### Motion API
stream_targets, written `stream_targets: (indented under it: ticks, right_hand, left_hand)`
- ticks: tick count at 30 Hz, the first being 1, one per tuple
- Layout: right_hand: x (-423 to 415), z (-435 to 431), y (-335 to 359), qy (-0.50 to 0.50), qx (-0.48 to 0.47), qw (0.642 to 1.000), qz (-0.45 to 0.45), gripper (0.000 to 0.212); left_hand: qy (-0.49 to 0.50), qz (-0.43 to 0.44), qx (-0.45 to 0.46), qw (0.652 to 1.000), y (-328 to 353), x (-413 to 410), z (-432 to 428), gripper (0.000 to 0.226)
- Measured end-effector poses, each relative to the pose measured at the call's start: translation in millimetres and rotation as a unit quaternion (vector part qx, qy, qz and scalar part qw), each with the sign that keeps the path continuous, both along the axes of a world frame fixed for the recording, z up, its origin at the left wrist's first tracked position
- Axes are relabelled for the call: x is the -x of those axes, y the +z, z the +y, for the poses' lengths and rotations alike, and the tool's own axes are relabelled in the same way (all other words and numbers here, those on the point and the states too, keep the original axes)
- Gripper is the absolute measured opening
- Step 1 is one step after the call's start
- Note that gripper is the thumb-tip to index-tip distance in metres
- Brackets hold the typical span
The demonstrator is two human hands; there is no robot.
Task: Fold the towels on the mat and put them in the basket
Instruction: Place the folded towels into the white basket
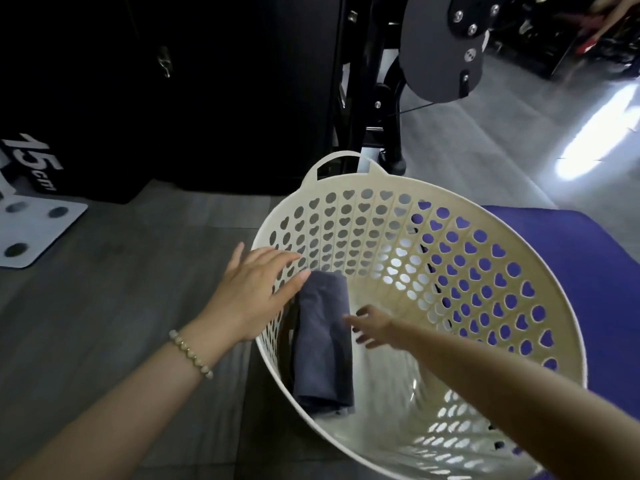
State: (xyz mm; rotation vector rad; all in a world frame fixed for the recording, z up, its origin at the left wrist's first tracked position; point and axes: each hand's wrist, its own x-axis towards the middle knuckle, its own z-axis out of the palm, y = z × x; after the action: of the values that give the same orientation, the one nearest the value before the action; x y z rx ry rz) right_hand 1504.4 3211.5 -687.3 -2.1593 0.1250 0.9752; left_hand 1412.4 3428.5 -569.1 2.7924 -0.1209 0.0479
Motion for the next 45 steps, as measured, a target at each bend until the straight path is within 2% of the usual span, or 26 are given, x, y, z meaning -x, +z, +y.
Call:
stream_targets:
  ticks: [2,4,7,9,11,14,17,20,23,25,29,32,33,36,37,38,41,45]
  right_hand:
    - [-9.4,-15.7,27.3,0.037,0.008,0.998,-0.04,0.06]
    - [-10.1,-35.1,60.7,0.074,0.01,0.992,-0.098,0.06]
    - [0.8,-76.7,112.2,0.164,0.075,0.956,-0.231,0.062]
    - [10.0,-119.3,143.9,0.18,0.122,0.932,-0.289,0.063]
    - [19.4,-168.7,171.1,0.154,0.155,0.918,-0.33,0.066]
    - [39.4,-250.4,198.5,0.087,0.173,0.911,-0.363,0.073]
    - [69.4,-336.5,210.1,-0.001,0.172,0.912,-0.373,0.078]
    - [103.8,-413.3,194.9,-0.088,0.176,0.92,-0.339,0.088]
    - [139.0,-479.1,149.8,-0.165,0.17,0.93,-0.279,0.122]
    - [163.8,-509.4,116.1,-0.196,0.169,0.941,-0.219,0.129]
    - [206.5,-552.6,50.0,-0.214,0.147,0.962,-0.091,0.12]
    - [233.9,-578.2,9.4,-0.222,0.148,0.963,-0.036,0.094]
    - [242.6,-585.7,-1.0,-0.226,0.149,0.963,-0.016,0.093]
    - [267.8,-607.1,-30.7,-0.252,0.118,0.96,0.039,0.131]
    - [276.2,-613.6,-40.4,-0.265,0.108,0.957,0.056,0.137]
    - [282.9,-618.7,-49.0,-0.274,0.094,0.954,0.074,0.13]
    - [293.2,-622.2,-63.0,-0.295,0.005,0.947,0.126,0.081]
    - [299.7,-641.0,-78.9,-0.298,-0.068,0.939,0.157,0.059]
  left_hand:
    - [-0.02,-0.008,-0.033,0.999,5.9,-2.1,-4.9,0.088]
    - [-0.045,-0.018,-0.03,0.998,16.2,-8.8,-18.7,0.088]
    - [-0.092,-0.032,-0.013,0.995,33.9,-27.3,-58.5,0.082]
    - [-0.128,-0.028,-0.001,0.991,45.8,-41.9,-98.2,0.065]
    - [-0.158,-0.017,0.036,0.987,57.1,-51.9,-142.8,0.054]
    - [-0.205,-0.04,0.096,0.973,72.1,-55.0,-217.2,0.051]
    - [-0.27,-0.081,0.104,0.954,82.2,-46.2,-299.8,0.049]
    - [-0.354,-0.098,0.059,0.928,79.4,-33.1,-379.9,0.05]
    - [-0.399,-0.053,0.023,0.915,51.5,-16.1,-448.6,0.052]
    - [-0.415,-0.01,-0.003,0.91,18.1,-2.2,-484.6,0.054]
    - [-0.428,0.104,-0.032,0.897,-63.4,25.9,-527.9,0.059]
    - [-0.418,0.182,-0.031,0.89,-115.7,45.6,-547.2,0.063]
    - [-0.418,0.197,-0.031,0.886,-130.0,52.1,-553.3,0.065]
    - [-0.437,0.197,-0.041,0.877,-164.3,74.9,-572.7,0.09]
    - [-0.448,0.192,-0.045,0.872,-173.5,83.5,-579.9,0.099]
    - [-0.461,0.185,-0.049,0.866,-182.3,92.2,-587.5,0.103]
    - [-0.5,0.161,-0.068,0.848,-205.4,112.9,-606.4,0.096]
    - [-0.493,0.131,-0.096,0.855,-226.3,124.6,-622.5,0.085]
